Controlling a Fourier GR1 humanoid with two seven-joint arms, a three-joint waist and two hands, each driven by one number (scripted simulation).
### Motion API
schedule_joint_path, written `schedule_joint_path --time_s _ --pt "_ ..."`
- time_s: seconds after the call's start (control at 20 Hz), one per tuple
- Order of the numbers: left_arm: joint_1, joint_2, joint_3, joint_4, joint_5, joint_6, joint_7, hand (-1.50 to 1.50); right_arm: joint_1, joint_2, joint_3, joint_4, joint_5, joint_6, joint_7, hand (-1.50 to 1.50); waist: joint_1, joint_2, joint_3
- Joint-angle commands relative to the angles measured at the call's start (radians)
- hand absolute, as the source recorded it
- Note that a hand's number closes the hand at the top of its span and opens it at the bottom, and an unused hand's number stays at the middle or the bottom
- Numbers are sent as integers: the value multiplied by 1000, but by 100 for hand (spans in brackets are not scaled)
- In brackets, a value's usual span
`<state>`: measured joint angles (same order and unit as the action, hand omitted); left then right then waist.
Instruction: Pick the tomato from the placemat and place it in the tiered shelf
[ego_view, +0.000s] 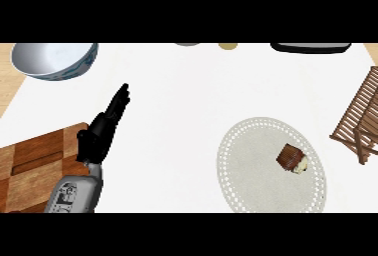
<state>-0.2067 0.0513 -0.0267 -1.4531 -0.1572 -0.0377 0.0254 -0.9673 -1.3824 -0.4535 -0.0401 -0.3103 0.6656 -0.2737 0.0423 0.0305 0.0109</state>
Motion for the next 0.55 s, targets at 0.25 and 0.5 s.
schedule_joint_path --time_s 0.25,0.5 --pt "16 -1 9 -9 8 4 -3 0 124 -48 33 -7 37 68 -37 -150 -9 6 12" --pt "19 8 15 -7 8 1 -12 0 166 -52 39 -18 44 133 -64 -150 -20 6 15"
